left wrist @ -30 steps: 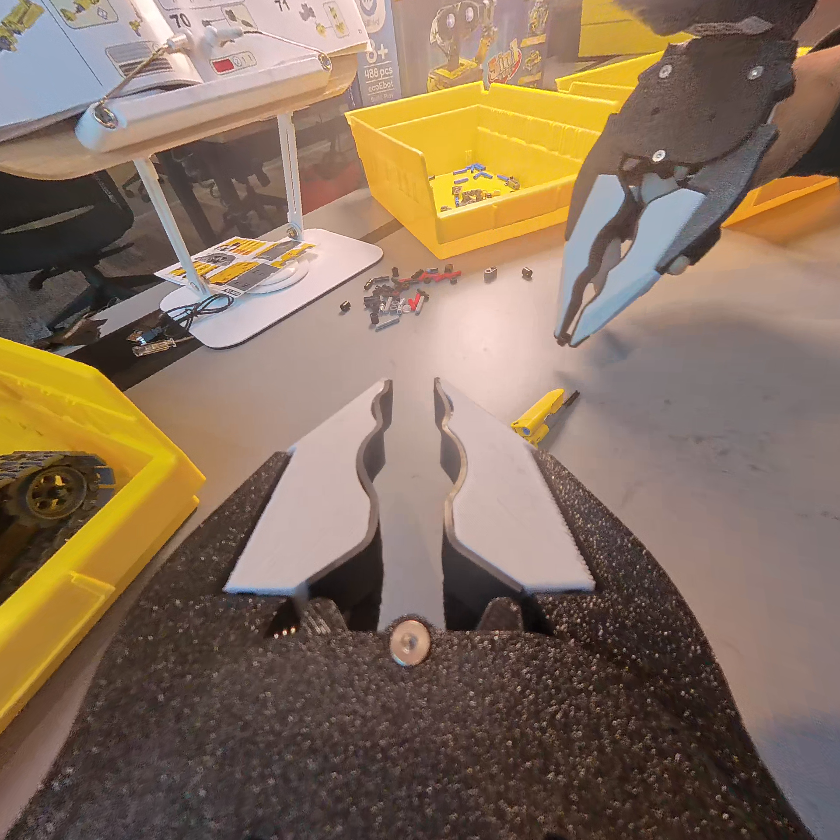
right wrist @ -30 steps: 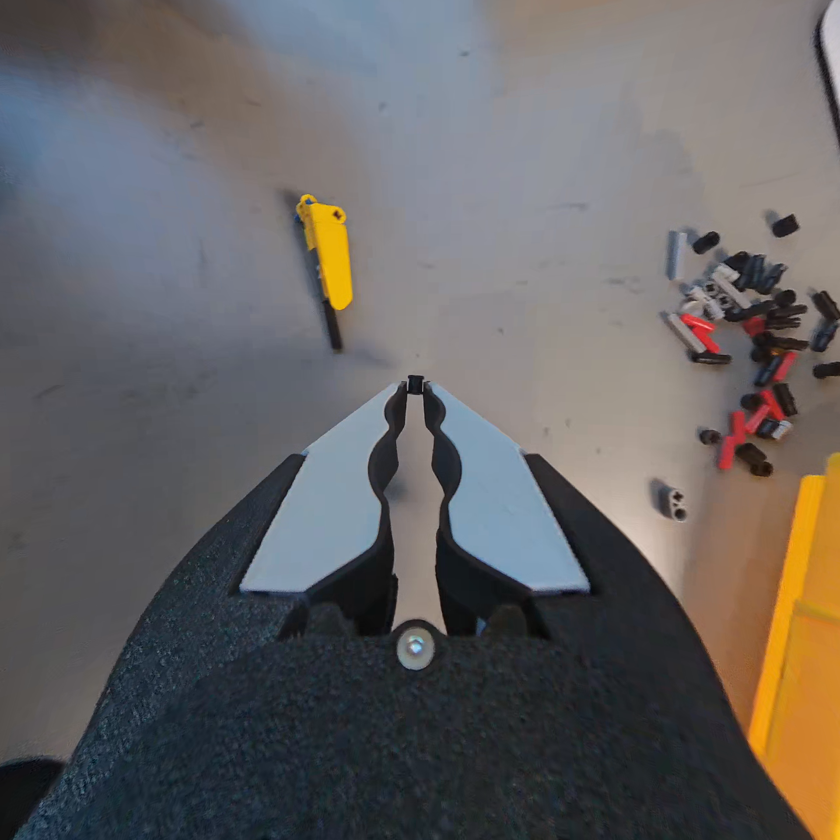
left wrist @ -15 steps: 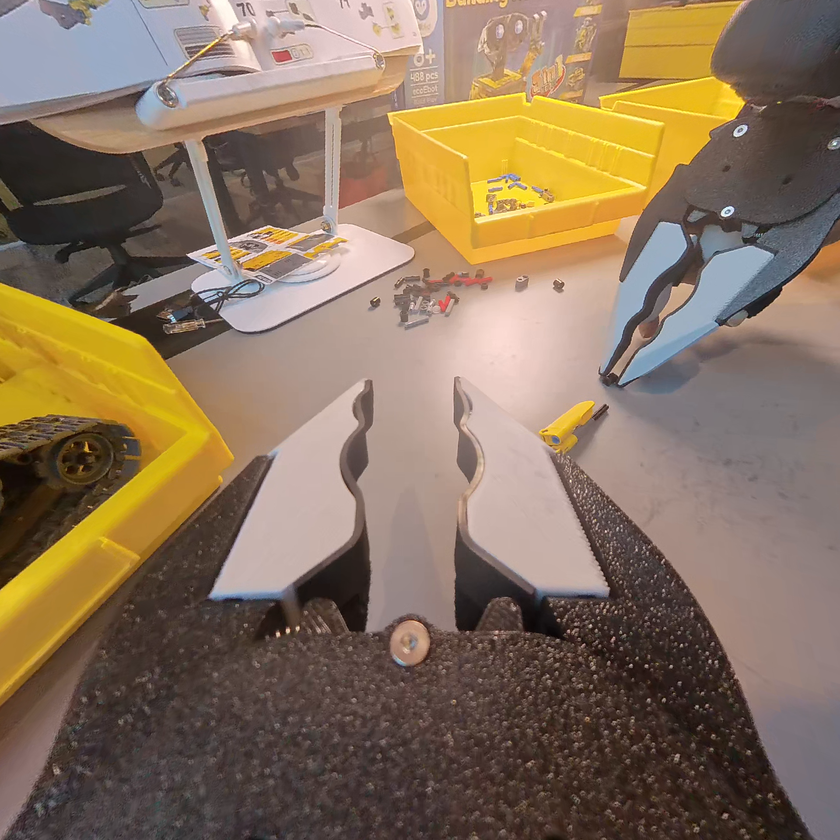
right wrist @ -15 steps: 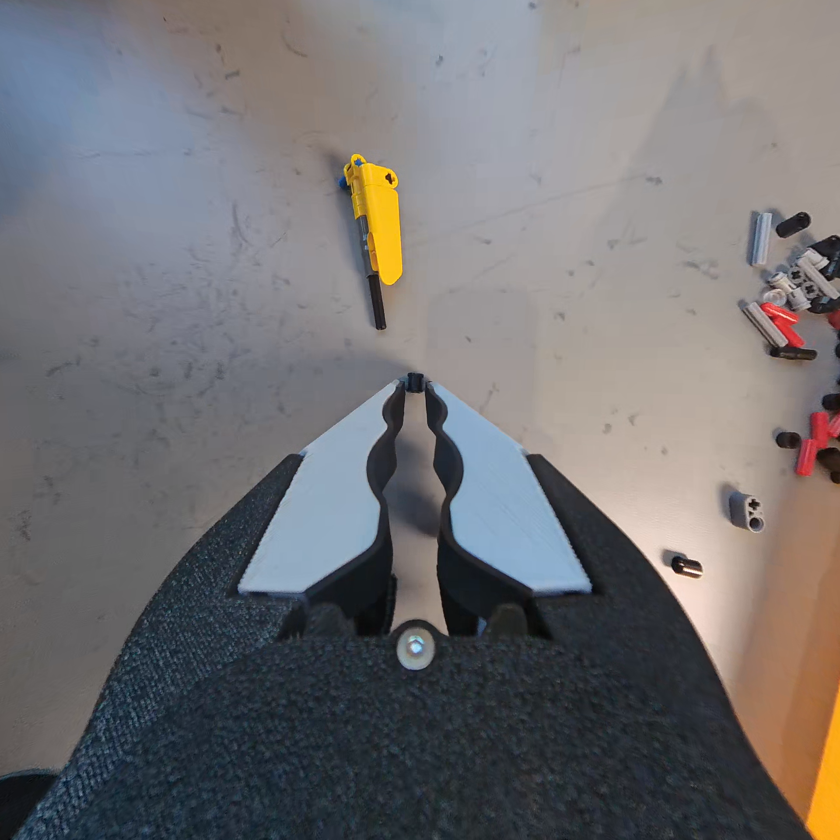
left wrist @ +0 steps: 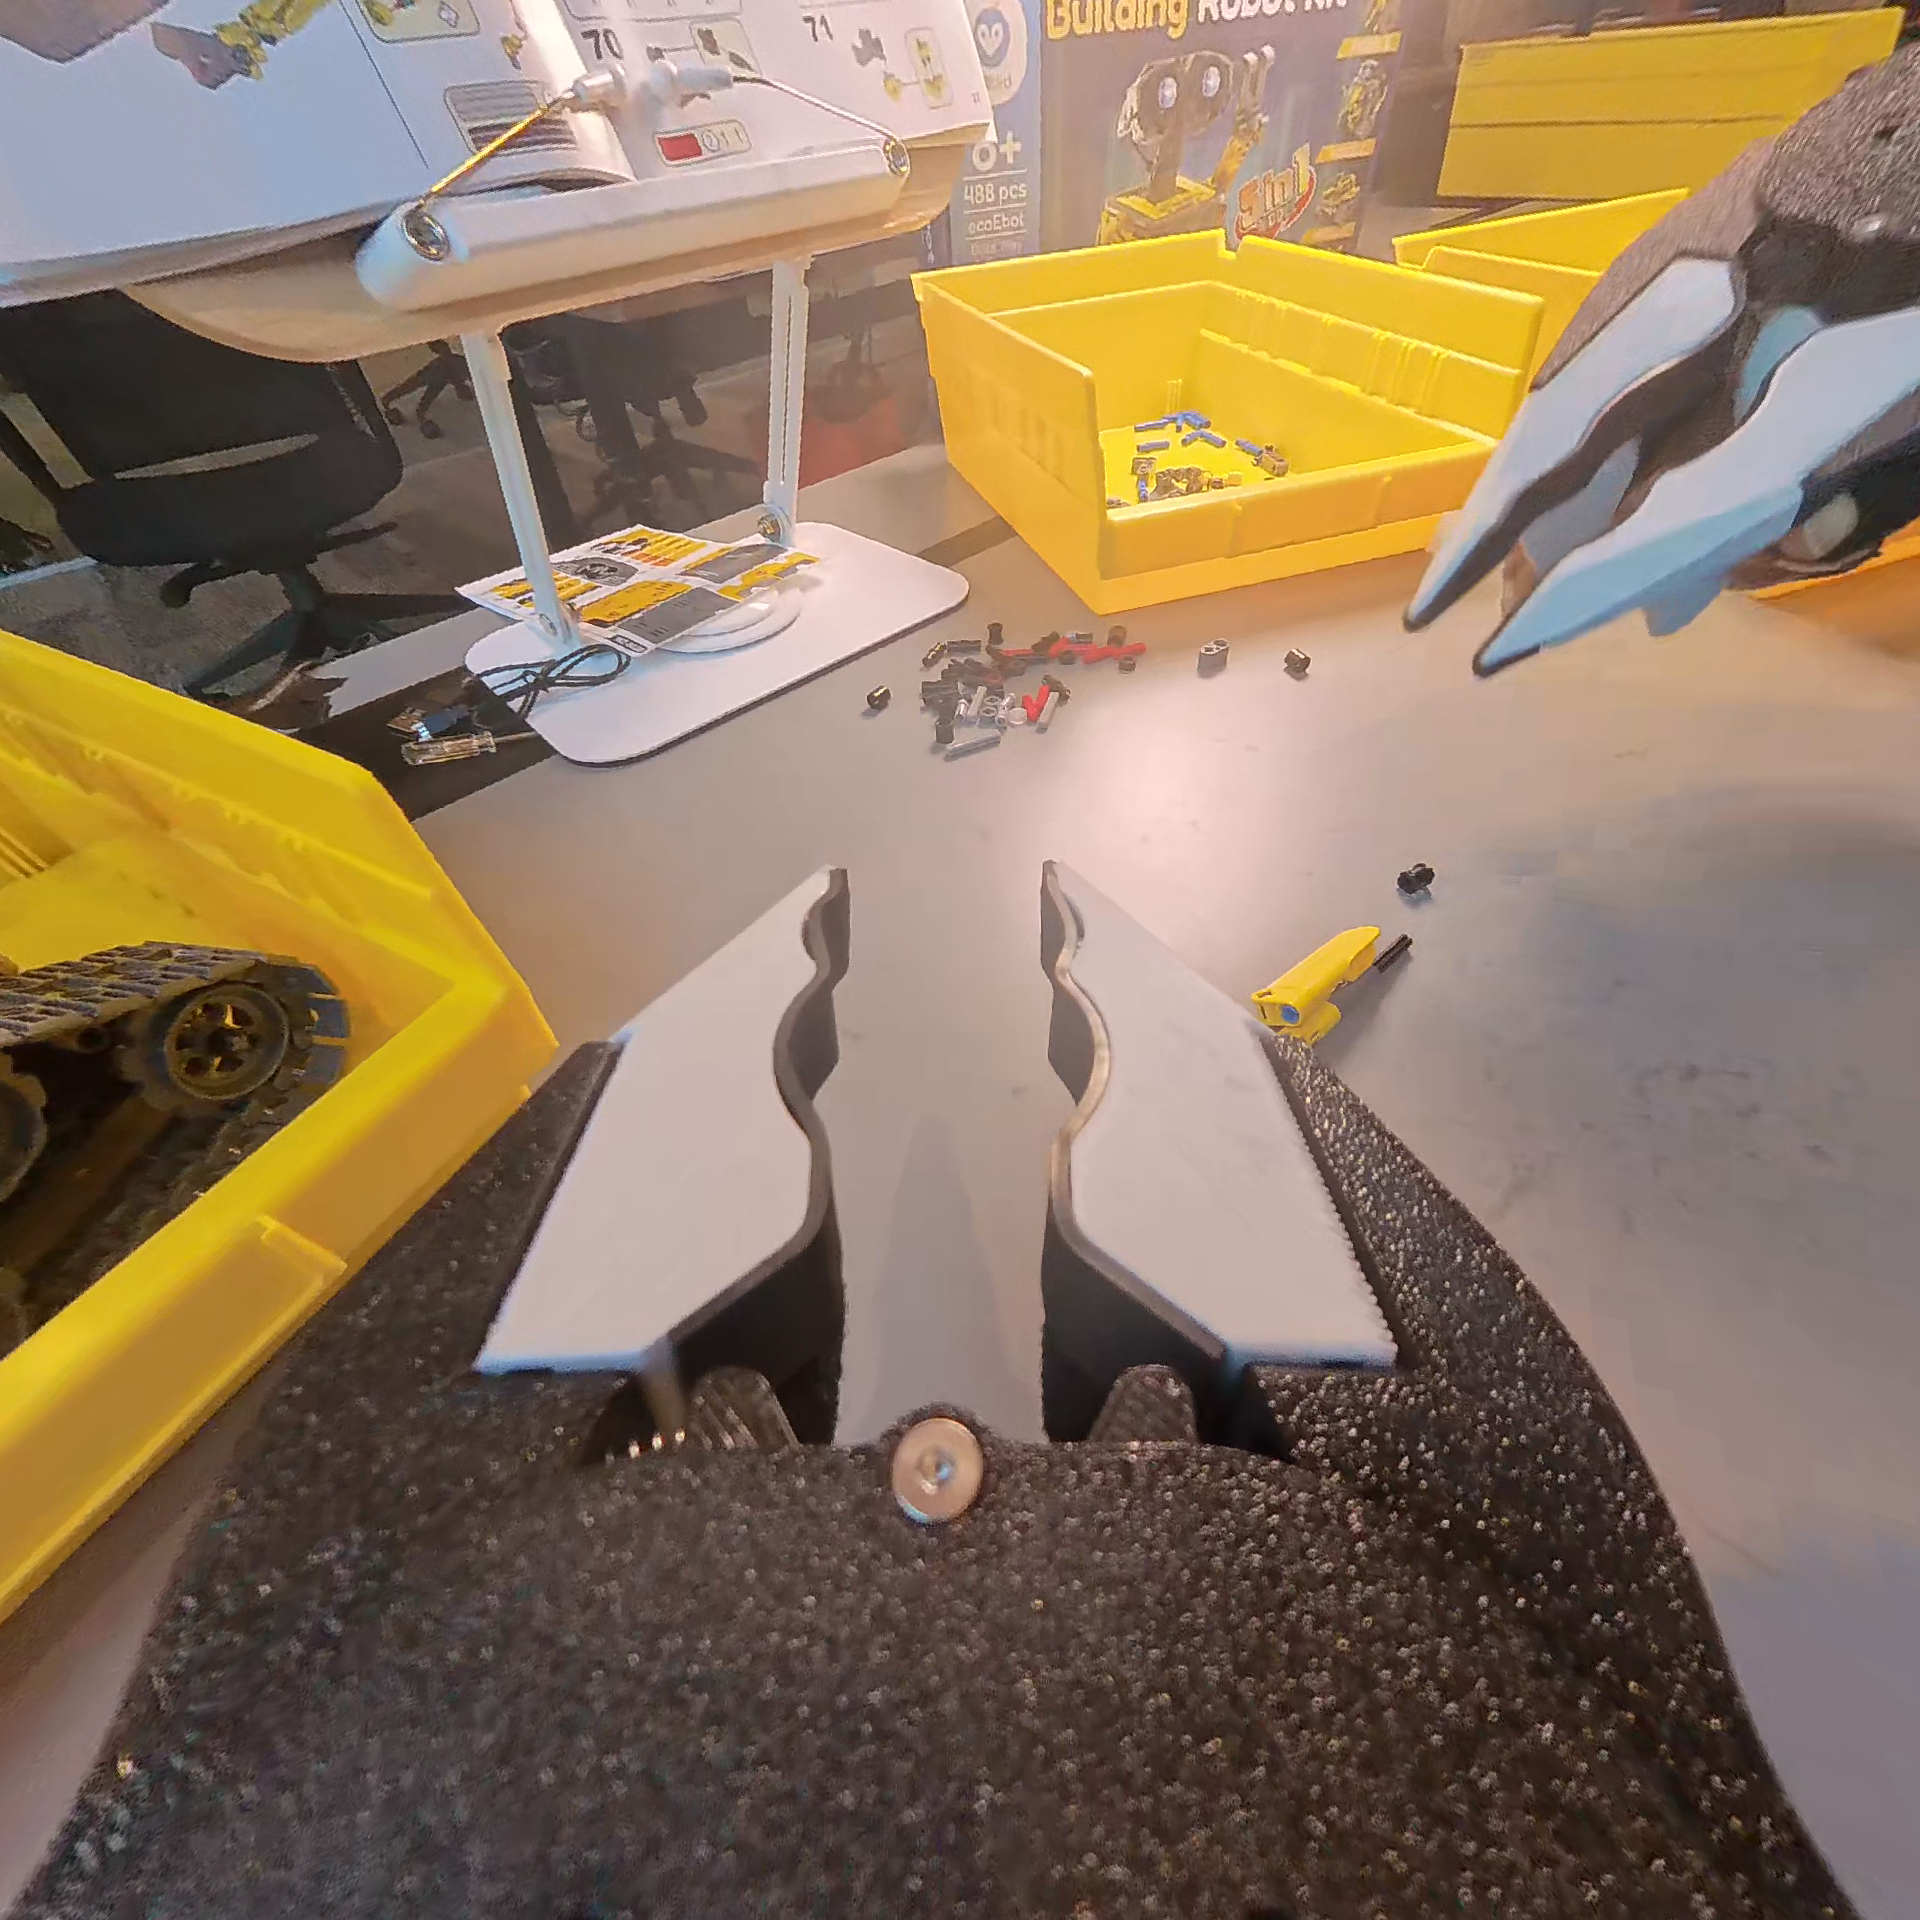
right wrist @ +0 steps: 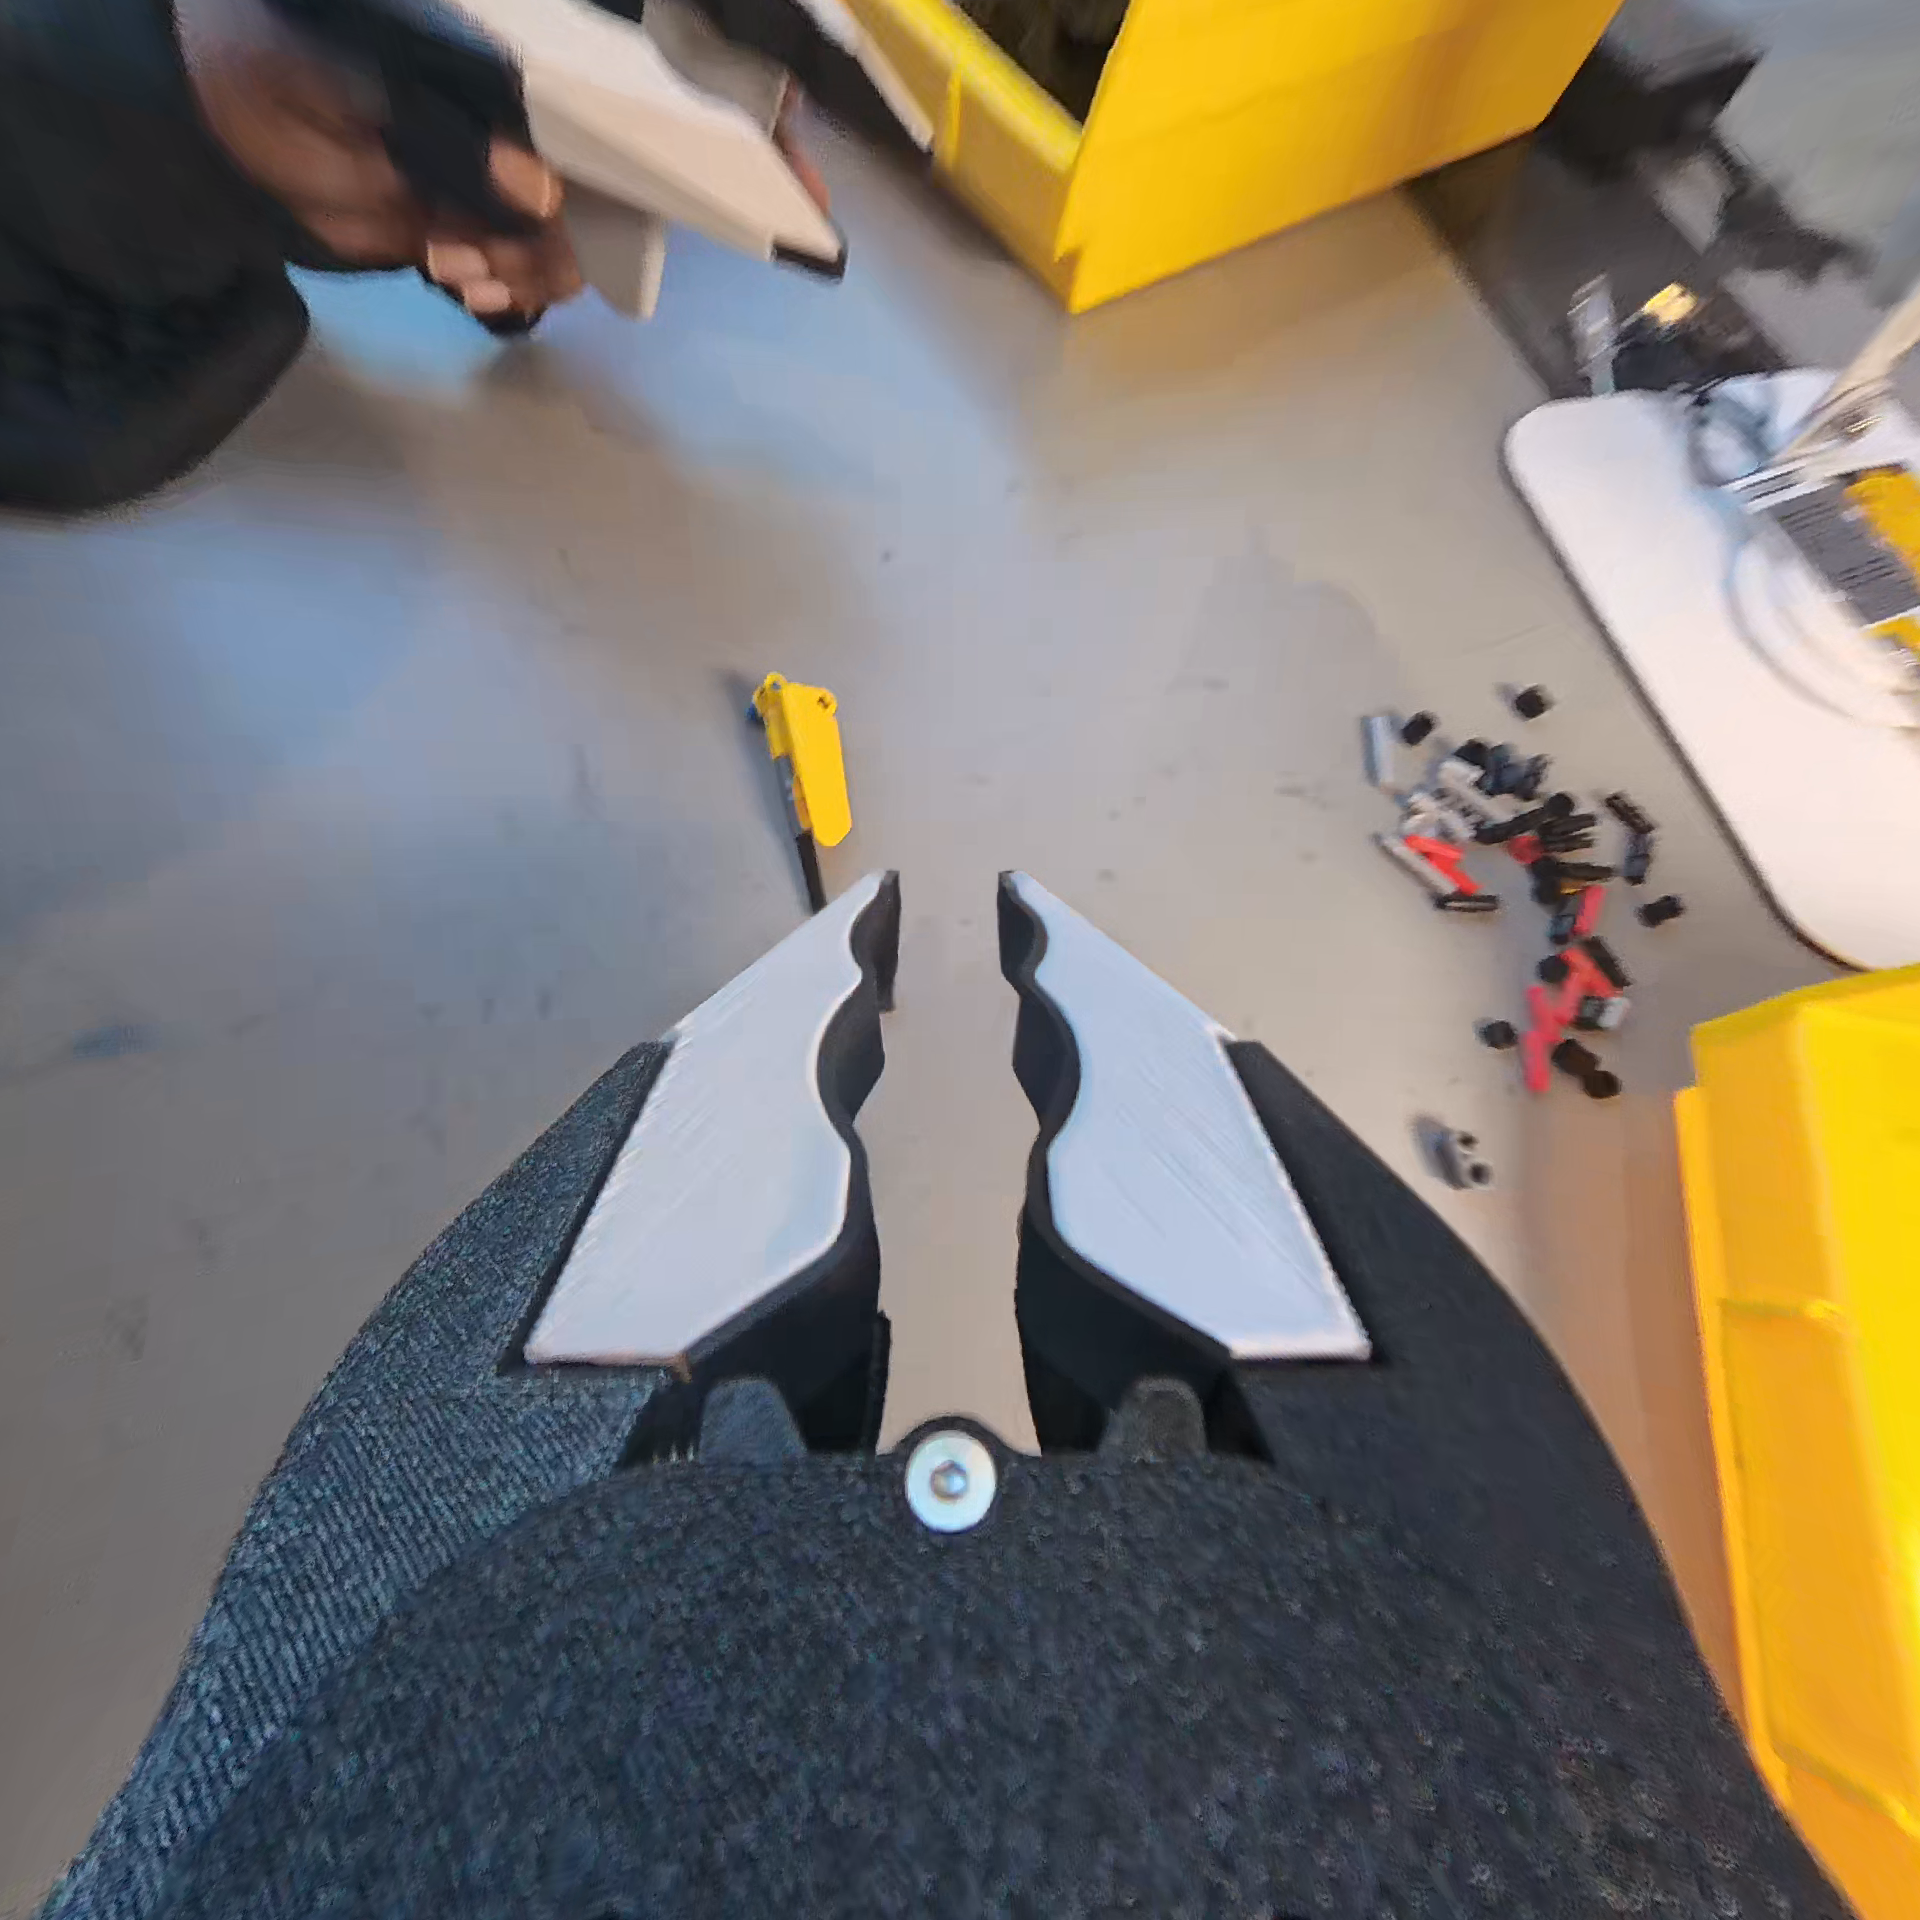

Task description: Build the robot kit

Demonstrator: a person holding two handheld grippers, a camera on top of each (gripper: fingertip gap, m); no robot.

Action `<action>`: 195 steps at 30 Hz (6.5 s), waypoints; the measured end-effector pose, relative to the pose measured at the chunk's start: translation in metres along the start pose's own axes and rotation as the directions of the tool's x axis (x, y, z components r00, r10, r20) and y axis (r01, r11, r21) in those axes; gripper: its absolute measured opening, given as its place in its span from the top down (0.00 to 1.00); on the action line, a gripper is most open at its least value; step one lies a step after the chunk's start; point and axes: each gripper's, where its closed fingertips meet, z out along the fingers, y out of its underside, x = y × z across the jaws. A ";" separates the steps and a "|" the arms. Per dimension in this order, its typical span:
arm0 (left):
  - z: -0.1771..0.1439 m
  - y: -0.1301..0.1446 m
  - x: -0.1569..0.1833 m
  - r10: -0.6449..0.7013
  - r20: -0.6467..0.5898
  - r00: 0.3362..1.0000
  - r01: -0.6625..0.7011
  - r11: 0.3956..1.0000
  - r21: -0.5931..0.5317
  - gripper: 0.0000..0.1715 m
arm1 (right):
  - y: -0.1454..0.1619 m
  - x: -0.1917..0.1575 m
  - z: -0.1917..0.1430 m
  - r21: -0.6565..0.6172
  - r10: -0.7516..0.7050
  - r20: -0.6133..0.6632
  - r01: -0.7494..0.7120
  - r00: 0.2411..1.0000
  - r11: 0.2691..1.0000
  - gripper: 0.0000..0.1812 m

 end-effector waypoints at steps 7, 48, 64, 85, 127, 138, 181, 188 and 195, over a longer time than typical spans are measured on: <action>0.003 0.004 0.004 0.011 -0.010 1.000 -0.011 1.000 -0.016 0.79 | -0.017 0.069 -0.034 0.239 0.139 -0.266 -0.075 0.954 0.968 0.89; 0.000 0.000 0.004 0.024 -0.016 1.000 -0.024 1.000 -0.002 0.80 | 0.032 0.108 0.016 -0.125 0.167 -0.219 -0.198 0.961 0.972 0.98; 0.001 0.001 0.003 0.039 -0.002 0.999 -0.039 0.999 -0.010 0.80 | 0.064 -0.018 0.018 -0.288 -0.010 0.078 0.033 0.997 0.957 0.98; 0.001 0.002 0.001 0.025 0.005 1.000 -0.025 1.000 -0.011 0.78 | 0.004 0.008 -0.025 0.042 0.041 -0.100 -0.036 0.994 0.998 0.91; 0.007 0.012 -0.003 0.004 0.037 0.999 -0.002 0.998 -0.058 0.78 | 0.315 0.258 -0.296 -0.049 0.470 -0.828 -0.874 0.306 0.483 0.92; 0.005 0.011 0.002 0.015 0.003 1.000 -0.015 0.999 -0.052 0.78 | 0.311 0.256 -0.291 0.018 0.560 -0.784 -0.891 0.269 0.453 0.96; -0.011 0.007 0.002 0.003 -0.067 0.998 -0.010 0.995 -0.100 0.72 | 0.270 0.246 -0.312 0.013 0.445 -0.848 -0.827 0.289 0.561 0.91; -0.010 0.009 0.004 0.000 -0.082 0.997 -0.008 0.994 -0.104 0.72 | 0.318 0.250 -0.321 0.022 0.400 -0.900 -0.900 0.171 0.435 0.93; -0.012 0.008 0.001 -0.003 -0.082 0.997 -0.006 0.995 -0.100 0.72 | 0.318 0.248 -0.313 -0.006 0.401 -0.896 -0.910 0.189 0.415 0.93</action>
